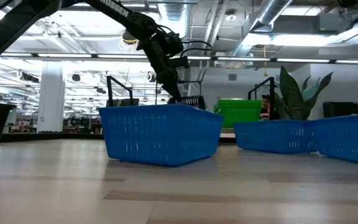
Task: Stack baskets on shelf by color
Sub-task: Put the top black bin on the shelf, then stack the left black bin on top of the other black bin on the shelf
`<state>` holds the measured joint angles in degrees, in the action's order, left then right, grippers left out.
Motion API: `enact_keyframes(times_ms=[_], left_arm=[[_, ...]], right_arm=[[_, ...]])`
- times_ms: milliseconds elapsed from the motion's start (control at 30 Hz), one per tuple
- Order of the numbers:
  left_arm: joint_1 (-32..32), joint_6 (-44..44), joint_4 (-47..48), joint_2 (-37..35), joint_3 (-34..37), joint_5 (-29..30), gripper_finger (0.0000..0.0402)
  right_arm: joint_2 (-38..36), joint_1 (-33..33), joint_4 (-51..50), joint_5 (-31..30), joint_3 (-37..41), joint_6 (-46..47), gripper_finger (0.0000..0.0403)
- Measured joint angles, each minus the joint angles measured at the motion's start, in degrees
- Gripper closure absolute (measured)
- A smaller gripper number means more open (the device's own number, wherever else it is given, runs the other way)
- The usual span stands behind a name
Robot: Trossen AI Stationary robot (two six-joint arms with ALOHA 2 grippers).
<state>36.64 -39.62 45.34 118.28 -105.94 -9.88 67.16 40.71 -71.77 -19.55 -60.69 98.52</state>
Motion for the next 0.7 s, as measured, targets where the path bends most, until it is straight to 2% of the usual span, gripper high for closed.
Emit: enact_keyframes(times_ms=[233, 400, 500, 700], left_arm=[[-0.17, 0.13, -0.18, -0.02, -0.01, 0.3, 0.0298], [-0.66, 2.44, 1.2, -0.01, -2.24, 4.31, 0.0262], [-0.66, 5.79, 7.36, -0.07, -8.09, 1.53, 0.0257], [-2.42, 10.37, 34.42, -0.22, -24.48, -8.71, 0.0261]], right_arm=[[0.0, 0.0, -0.07, 0.02, 0.0, 0.0, 0.0158], [0.0, 0.01, -0.25, 0.02, 0.0, 0.0, 0.0158], [0.0, 0.0, -0.26, 0.02, 0.0, -0.02, 0.0158], [0.0, 0.01, -0.48, 0.0, 0.0, -0.02, 0.0158]])
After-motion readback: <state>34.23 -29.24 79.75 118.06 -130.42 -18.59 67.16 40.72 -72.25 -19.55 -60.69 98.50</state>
